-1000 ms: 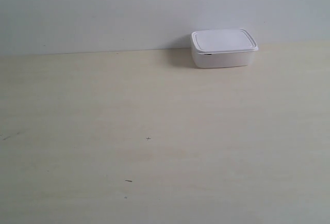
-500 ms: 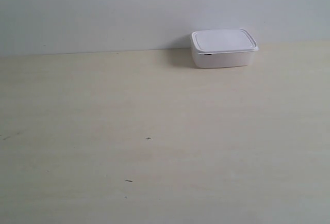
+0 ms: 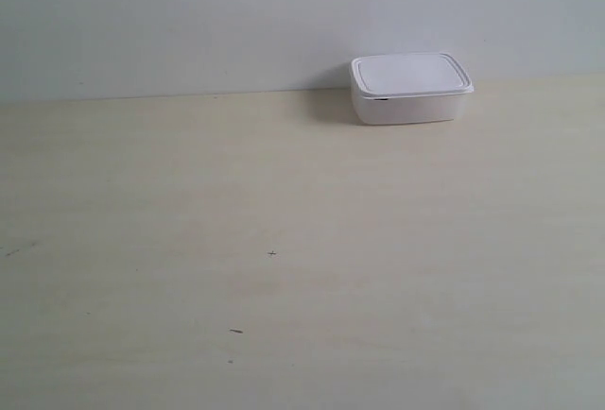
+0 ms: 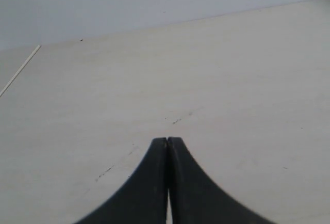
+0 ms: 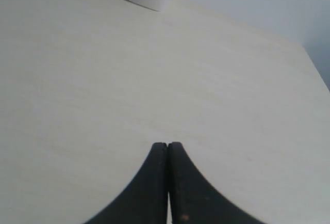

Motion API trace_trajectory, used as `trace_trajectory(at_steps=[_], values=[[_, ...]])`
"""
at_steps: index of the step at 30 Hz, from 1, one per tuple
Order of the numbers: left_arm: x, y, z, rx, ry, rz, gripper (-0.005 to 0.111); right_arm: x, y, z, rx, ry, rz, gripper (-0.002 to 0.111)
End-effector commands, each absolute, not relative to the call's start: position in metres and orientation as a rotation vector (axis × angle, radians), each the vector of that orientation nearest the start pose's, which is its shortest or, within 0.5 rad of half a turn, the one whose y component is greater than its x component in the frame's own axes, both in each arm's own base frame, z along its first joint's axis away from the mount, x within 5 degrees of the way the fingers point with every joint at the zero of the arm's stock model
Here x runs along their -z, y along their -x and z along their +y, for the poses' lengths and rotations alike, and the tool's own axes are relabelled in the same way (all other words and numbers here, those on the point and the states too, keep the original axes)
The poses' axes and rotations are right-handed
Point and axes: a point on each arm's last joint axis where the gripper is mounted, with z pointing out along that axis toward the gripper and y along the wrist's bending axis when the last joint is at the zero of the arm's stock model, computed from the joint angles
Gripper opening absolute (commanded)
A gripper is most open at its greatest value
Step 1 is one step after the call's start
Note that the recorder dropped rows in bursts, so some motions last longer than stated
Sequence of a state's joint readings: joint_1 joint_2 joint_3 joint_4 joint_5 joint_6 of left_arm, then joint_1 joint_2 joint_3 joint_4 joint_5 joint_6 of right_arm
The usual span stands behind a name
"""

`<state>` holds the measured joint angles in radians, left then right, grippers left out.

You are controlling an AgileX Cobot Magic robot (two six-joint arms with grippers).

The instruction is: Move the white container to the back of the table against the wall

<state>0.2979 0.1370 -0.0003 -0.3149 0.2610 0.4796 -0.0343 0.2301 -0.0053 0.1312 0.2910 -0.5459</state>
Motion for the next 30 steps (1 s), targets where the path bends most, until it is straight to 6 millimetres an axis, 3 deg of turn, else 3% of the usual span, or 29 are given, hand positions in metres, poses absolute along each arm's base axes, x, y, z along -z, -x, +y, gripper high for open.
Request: trace_trajectory(at_steps=[1,30], values=[[-0.1829,-0.0628,0.0119,-0.249,0.072,1.87,0.0,-0.1737,-0.0677,0.001,0.256,0.407,1.96,0.0],[-0.179,-0.0619,0.0103,-0.229,0.062,1.914,0.0,-0.1737,-0.0677,0.001,0.256,0.407,1.96,0.0]])
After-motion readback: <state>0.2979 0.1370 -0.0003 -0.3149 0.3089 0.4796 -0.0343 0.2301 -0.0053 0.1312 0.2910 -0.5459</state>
